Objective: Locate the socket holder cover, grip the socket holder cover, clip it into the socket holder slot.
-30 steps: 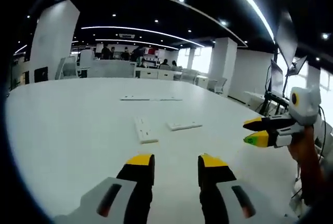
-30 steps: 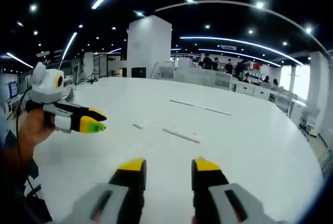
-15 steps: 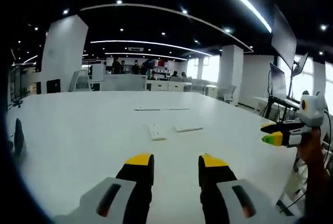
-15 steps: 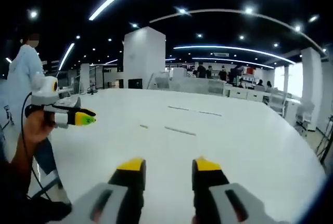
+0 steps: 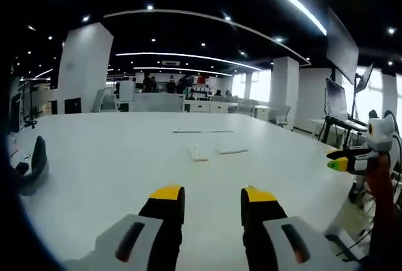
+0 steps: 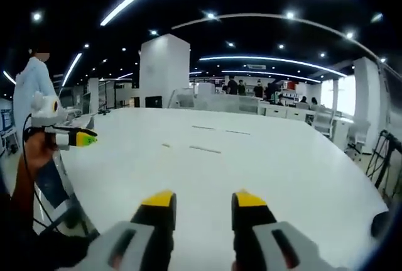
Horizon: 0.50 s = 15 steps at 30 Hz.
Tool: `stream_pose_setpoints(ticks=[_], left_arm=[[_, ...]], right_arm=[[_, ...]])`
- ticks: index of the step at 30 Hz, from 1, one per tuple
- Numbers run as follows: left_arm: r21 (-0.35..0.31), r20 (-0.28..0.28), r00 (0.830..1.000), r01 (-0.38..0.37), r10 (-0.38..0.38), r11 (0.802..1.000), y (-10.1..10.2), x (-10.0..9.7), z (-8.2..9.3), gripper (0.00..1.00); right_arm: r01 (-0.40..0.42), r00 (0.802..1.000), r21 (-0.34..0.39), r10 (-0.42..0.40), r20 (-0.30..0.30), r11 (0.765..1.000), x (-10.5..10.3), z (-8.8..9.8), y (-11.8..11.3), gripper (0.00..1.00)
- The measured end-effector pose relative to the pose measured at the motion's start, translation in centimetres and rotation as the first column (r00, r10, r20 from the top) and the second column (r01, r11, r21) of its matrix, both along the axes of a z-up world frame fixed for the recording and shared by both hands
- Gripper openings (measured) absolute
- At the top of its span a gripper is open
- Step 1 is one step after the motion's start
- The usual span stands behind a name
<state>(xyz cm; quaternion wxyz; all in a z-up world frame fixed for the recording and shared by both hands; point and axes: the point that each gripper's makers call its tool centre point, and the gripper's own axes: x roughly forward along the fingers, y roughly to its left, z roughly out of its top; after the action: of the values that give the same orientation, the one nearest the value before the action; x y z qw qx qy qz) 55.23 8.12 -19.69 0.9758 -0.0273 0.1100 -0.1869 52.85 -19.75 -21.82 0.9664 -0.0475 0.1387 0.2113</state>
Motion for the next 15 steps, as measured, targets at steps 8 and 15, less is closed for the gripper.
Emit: stream_pose_setpoints(ticks=[8,15], left_arm=[[0.016,0.048,0.999,0.015,-0.016,1.0,-0.4,-1.2,1.4,0.36],[0.022,0.055,0.998,0.02,-0.021,1.0,-0.2,-1.6,1.6,0.36]], right_arm=[[-0.016,1.0,-0.046,0.017,0.014,0.999,-0.6,0.3,0.6,0.37],[-0.02,1.0,-0.049,0.02,0.01,0.999,-0.7,0.2,0.5,0.37]])
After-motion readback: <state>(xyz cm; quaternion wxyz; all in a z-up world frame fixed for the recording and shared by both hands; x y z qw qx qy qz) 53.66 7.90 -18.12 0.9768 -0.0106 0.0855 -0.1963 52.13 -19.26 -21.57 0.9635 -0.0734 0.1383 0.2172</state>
